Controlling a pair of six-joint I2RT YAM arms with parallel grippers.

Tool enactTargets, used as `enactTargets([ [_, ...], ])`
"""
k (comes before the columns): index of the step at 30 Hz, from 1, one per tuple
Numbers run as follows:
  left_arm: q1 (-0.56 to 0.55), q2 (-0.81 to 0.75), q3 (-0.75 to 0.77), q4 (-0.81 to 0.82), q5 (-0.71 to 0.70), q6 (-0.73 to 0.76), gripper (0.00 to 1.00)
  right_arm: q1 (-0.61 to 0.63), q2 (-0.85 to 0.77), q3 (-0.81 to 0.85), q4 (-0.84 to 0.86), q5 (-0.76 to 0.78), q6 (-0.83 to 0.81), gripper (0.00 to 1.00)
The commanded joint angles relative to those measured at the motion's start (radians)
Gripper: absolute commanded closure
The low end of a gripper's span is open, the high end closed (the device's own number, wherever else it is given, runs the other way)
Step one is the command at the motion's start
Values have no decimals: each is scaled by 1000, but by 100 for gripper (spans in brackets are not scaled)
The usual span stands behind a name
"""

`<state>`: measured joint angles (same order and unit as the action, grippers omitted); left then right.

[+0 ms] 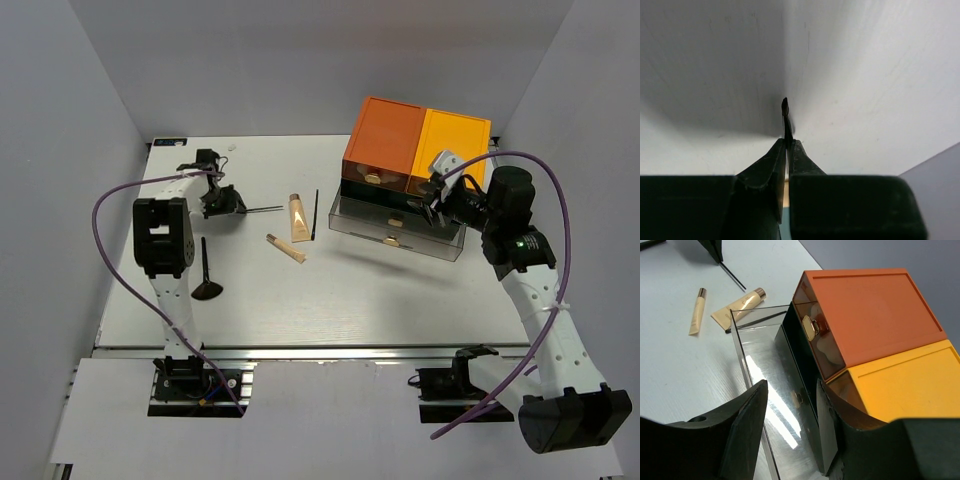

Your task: Organize the makeup

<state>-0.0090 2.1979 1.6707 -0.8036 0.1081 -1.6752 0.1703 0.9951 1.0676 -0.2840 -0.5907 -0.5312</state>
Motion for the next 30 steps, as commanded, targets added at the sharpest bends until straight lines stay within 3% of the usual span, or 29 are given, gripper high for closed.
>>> enactTargets([
  [1, 0, -141, -37, 55, 36, 35, 100, -5, 0, 5, 43, -14, 0, 51],
  [10, -23, -429, -173, 115, 143, 132, 100, -17, -4, -12, 74, 29, 23, 52],
  [17, -201, -572, -236, 164, 245, 163, 100, -28, 8, -3, 98, 51, 40, 52],
  [23, -382, -558, -247, 193, 237, 131, 100, -46, -10, 0, 149, 83, 76, 52],
  [30, -555, -344, -47, 256, 188, 46, 100, -60, -52, -1, 128, 71, 99, 52],
])
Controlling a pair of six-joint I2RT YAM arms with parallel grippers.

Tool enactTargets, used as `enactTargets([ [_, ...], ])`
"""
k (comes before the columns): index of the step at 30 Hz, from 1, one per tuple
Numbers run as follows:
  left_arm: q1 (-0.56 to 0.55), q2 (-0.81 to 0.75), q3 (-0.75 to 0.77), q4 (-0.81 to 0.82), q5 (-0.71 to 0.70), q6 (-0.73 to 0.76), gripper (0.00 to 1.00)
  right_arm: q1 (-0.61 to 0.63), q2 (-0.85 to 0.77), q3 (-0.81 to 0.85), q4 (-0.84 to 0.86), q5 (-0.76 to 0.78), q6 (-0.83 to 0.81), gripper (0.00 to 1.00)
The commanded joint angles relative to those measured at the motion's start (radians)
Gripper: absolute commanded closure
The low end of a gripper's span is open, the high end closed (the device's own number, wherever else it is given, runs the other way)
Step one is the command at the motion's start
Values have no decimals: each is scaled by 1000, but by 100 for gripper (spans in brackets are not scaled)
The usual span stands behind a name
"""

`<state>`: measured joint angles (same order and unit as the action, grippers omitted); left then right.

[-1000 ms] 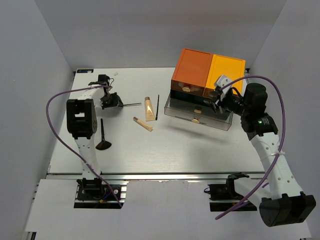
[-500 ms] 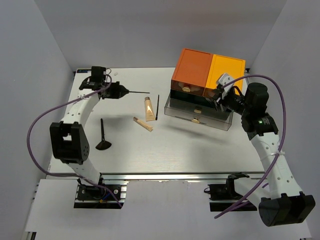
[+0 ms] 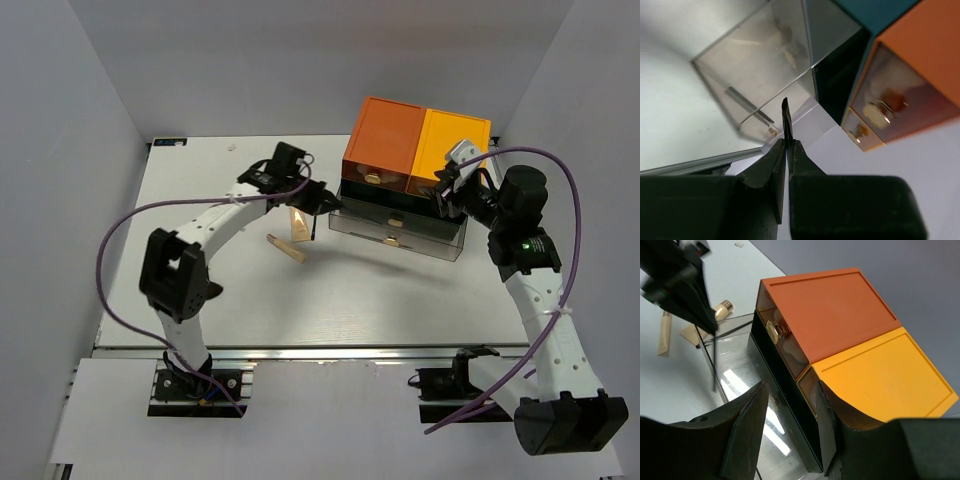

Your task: Organize the makeup

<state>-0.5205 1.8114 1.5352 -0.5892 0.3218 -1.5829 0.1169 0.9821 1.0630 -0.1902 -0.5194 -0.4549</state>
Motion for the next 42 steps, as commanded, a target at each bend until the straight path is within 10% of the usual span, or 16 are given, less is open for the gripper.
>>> enactTargets([
  [1, -53, 89, 151, 40, -30, -58, 100, -6, -45, -1, 28, -2, 22, 52],
  [10, -110, 180, 252, 26, -56, -135, 99, -10, -105, -37, 0, 7, 32, 52],
  [16, -136, 198, 235, 37, -35, -143, 49, -10, -100, -37, -9, 9, 19, 51],
  [27, -133, 82, 318, 60, -7, -94, 57, -10, -83, -34, -38, -50, 2, 48],
  [30, -105, -36, 212, 170, -27, -22, 78, -11, -69, -31, -49, -100, 18, 39],
  [34, -12, -217, -73, 415, -6, 162, 82, -11, -20, -2, -80, -201, 93, 30],
  [37, 86, -325, -242, 496, 37, 376, 56, -10, 9, 20, -95, -237, 125, 28],
  [42, 125, -191, -25, 12, -188, 905, 33, -11, 52, 63, -107, -249, 162, 28],
])
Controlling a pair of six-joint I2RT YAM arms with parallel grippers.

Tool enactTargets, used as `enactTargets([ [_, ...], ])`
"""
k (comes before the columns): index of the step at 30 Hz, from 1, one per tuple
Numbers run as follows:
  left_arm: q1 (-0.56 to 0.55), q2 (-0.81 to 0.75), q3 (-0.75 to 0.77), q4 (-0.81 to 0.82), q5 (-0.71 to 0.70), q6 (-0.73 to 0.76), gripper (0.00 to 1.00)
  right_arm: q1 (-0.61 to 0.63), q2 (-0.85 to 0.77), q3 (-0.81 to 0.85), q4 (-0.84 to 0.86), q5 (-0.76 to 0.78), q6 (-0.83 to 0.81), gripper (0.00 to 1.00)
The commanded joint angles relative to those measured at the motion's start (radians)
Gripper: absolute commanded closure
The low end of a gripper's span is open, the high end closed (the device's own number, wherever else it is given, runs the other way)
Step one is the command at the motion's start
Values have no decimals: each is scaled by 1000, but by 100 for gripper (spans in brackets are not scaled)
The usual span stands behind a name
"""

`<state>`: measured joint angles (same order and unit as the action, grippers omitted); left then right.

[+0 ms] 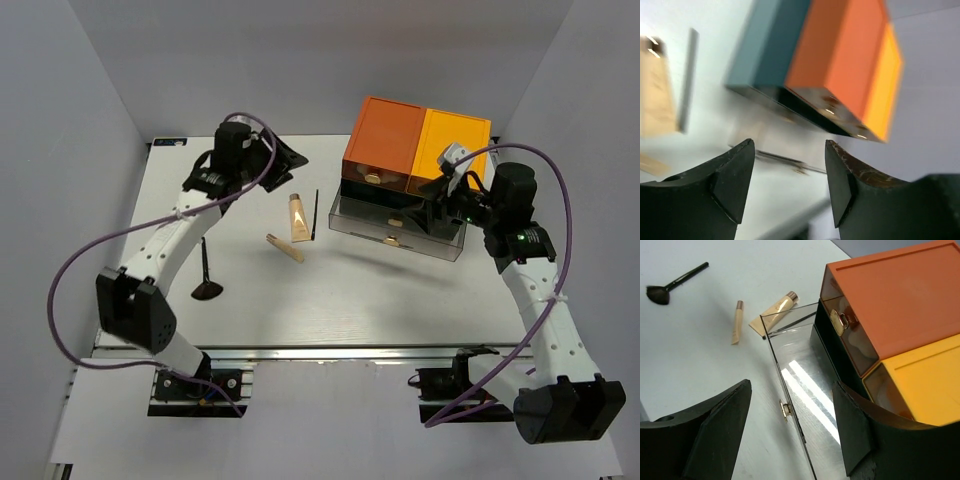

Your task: Organize the makeup

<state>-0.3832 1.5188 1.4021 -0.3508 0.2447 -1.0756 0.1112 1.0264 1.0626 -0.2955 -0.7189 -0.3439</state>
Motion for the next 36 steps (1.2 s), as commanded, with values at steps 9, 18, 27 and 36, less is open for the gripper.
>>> enactTargets([
  [9, -20, 457, 408, -378, -251, 658, 40, -5, 38, 85, -5, -47, 80, 28],
  [18, -52, 630, 531, -324, -185, 718, 48, -4, 12, 45, 4, -24, 69, 28],
  [27, -132, 722, 563, -295, -220, 712, 54, -5, 9, 31, 6, -16, 57, 28],
  [36, -138, 725, 509, -280, -375, 692, 58, -7, 0, 19, 12, -11, 57, 28],
])
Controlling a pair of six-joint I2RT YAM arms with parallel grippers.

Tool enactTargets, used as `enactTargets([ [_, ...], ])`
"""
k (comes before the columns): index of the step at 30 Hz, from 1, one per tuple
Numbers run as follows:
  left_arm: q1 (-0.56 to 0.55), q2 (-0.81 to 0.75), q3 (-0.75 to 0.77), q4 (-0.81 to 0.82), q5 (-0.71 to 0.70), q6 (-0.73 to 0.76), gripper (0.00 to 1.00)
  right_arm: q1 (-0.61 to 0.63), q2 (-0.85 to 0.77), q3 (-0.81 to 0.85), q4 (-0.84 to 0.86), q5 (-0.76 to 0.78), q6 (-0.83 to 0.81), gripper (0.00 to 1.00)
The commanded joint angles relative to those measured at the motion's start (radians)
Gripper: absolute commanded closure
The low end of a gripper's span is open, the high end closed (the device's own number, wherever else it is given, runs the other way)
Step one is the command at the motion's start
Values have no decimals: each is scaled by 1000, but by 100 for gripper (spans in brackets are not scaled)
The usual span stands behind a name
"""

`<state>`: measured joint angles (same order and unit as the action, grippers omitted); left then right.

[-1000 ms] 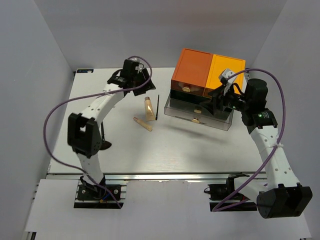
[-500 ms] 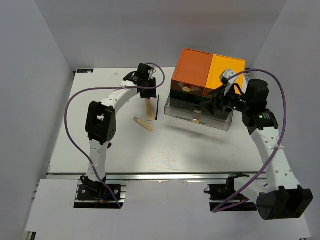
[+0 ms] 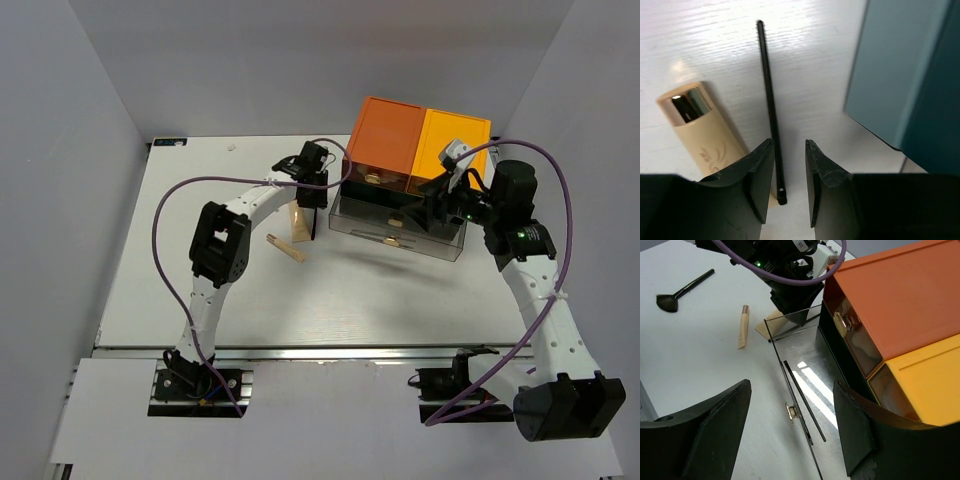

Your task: Organize the makeup

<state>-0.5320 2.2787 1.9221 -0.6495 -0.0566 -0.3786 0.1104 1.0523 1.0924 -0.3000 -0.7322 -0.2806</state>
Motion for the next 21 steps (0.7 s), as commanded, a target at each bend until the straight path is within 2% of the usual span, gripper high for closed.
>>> enactTargets([
  [1, 10, -38, -18, 27, -81, -5, 58, -8, -26, -12, 16, 1, -5, 28],
  [21, -26, 56, -2, 14, -110, -14, 58, -21, -38, -23, 24, 2, 3, 28],
])
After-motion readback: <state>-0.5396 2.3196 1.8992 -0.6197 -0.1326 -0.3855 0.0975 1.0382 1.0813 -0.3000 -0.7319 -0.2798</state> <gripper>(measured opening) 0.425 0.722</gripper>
